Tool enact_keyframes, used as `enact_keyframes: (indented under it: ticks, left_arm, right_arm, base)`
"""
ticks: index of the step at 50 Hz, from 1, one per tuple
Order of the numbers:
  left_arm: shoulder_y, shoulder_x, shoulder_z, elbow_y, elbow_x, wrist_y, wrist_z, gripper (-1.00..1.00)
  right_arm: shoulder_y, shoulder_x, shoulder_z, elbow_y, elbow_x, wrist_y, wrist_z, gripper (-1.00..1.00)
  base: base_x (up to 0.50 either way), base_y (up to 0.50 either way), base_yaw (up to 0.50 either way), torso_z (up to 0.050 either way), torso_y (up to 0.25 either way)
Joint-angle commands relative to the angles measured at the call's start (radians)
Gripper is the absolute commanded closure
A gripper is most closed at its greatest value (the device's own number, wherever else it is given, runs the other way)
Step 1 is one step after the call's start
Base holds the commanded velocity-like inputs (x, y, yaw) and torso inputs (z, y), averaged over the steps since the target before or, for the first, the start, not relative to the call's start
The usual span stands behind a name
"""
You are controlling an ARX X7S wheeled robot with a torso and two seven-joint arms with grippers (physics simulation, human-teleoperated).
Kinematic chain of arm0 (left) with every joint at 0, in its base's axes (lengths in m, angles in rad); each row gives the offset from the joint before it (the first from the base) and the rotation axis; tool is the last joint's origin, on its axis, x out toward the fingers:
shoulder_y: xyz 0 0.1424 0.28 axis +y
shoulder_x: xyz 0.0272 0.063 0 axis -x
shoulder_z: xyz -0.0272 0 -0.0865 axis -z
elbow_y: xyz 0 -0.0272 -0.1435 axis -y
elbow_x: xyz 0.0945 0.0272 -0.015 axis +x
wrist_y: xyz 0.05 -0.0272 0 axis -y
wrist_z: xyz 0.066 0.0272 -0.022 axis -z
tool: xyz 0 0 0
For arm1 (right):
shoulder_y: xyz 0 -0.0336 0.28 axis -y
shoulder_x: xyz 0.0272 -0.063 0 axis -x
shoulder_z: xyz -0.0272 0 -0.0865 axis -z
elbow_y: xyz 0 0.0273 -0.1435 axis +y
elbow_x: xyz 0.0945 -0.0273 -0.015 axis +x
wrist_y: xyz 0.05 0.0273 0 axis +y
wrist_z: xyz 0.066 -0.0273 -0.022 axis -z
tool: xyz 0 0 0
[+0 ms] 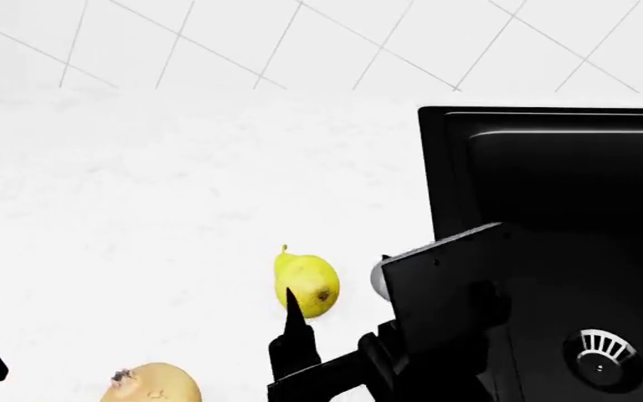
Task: There is a mixed pile of frozen fruits and vegetables on the counter. Locate all the frozen vegetables and place the items in a bowl on the counter. Take all the frozen fruits and defrost them in a running sink.
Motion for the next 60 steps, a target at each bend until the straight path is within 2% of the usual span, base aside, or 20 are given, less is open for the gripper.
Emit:
enact_keyframes:
  ticks: [1,13,18,19,20,21,22,23,25,36,42,51,52,54,60]
  left_arm:
    - [0.005,-0.007,-0.008,-0.001,-0.01,0.004,0.001,-1.0]
    - [0.036,-0.003,-0.008,-0.002,0.02,0.026,0.022,-1.0]
    - [0.233,-0.066,-0.188,0.055,-0.031,0.092,0.082,-1.0]
    - [0.088,-0.031,-0.075,0.021,-0.019,0.036,0.032,-1.0]
    - [0.121,-0.04,-0.101,0.031,-0.023,0.047,0.042,-1.0]
    - [0.04,-0.016,-0.039,0.008,-0.013,0.016,0.016,-1.0]
    - [0.015,-0.007,-0.018,-0.001,-0.009,0.006,0.008,-1.0]
    - [0.048,-0.015,-0.039,0.006,-0.003,0.02,0.022,-1.0]
    - [-0.005,-0.001,-0.004,-0.009,-0.005,-0.002,0.002,-1.0]
    - [0.003,0.014,0.016,-0.021,0.033,0.012,0.019,-1.0]
    - [0.006,-0.001,-0.003,-0.014,0.006,0.011,0.011,-1.0]
    - [0.012,0.003,0.002,-0.016,0.018,0.019,0.016,-1.0]
    - [0.015,0.002,0.001,-0.014,0.019,0.02,0.017,-1.0]
    - [0.019,-0.018,-0.023,-0.004,-0.018,0.016,0.007,-1.0]
    - [0.01,-0.013,-0.004,-0.003,-0.011,0.011,0.008,-1.0]
  right_arm:
    - [0.129,-0.084,-0.098,0.204,-0.068,0.028,-0.091,-1.0]
    - [0.171,-0.144,-0.151,0.368,-0.114,0.002,-0.169,-1.0]
    - [0.19,-0.165,-0.167,0.429,-0.133,-0.011,-0.194,-1.0]
    - [0.197,-0.171,-0.173,0.448,-0.14,-0.014,-0.203,-1.0]
    - [0.206,-0.177,-0.178,0.467,-0.146,-0.018,-0.211,-1.0]
    - [0.214,-0.183,-0.183,0.483,-0.152,-0.019,-0.218,-1.0]
    - [0.22,-0.187,-0.188,0.496,-0.157,-0.021,-0.224,-1.0]
    - [0.227,-0.194,-0.192,0.51,-0.161,-0.022,-0.23,-1.0]
    - [0.238,-0.207,-0.201,0.537,-0.168,-0.028,-0.245,-1.0]
    - [0.261,-0.25,-0.237,0.673,-0.217,-0.079,-0.298,-1.0]
    - [0.282,-0.27,-0.247,0.735,-0.236,-0.096,-0.315,-1.0]
    - [0.264,-0.267,-0.244,0.706,-0.236,-0.106,-0.293,-1.0]
    - [0.254,-0.259,-0.241,0.676,-0.241,-0.111,-0.274,1.0]
    - [0.247,-0.252,-0.235,0.648,-0.23,-0.103,-0.262,1.0]
    - [0.236,-0.212,-0.209,0.511,-0.189,-0.06,-0.213,1.0]
  base:
    - [0.0,0.0,0.0,0.0,0.0]
    - [0.0,0.0,0.0,0.0,0.0]
    - [0.0,0.0,0.0,0.0,0.0]
    - [0.0,0.0,0.0,0.0,0.0]
    - [0.0,0.0,0.0,0.0,0.0]
    - [0.0,0.0,0.0,0.0,0.0]
    - [0.0,0.0,0.0,0.0,0.0]
    - [0.0,0.0,0.0,0.0,0.0]
    - [0.0,0.0,0.0,0.0,0.0]
    - [0.0,0.0,0.0,0.0,0.0]
    - [0.0,0.0,0.0,0.0,0.0]
    - [0.0,0.0,0.0,0.0,0.0]
    - [0.0,0.0,0.0,0.0,0.0]
    - [0.0,0.0,0.0,0.0,0.0]
    - [0.0,0.0,0.0,0.0,0.0]
